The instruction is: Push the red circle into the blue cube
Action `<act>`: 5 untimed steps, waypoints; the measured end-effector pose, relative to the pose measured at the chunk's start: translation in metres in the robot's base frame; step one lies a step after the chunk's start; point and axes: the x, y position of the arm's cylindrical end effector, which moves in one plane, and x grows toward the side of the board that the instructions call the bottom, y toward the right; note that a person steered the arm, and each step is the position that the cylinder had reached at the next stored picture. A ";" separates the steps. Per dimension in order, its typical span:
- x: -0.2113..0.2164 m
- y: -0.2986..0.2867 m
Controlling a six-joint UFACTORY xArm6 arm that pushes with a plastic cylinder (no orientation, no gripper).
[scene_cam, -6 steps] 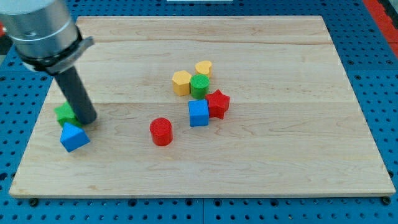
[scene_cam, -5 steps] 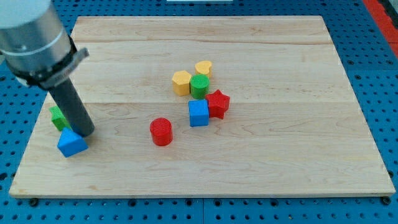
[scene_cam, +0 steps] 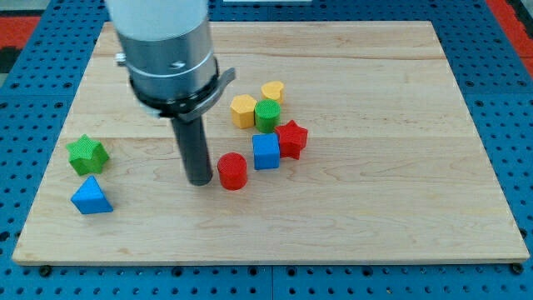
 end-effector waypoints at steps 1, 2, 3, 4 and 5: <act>0.007 0.051; -0.017 0.077; -0.034 0.079; -0.047 0.085; -0.013 0.128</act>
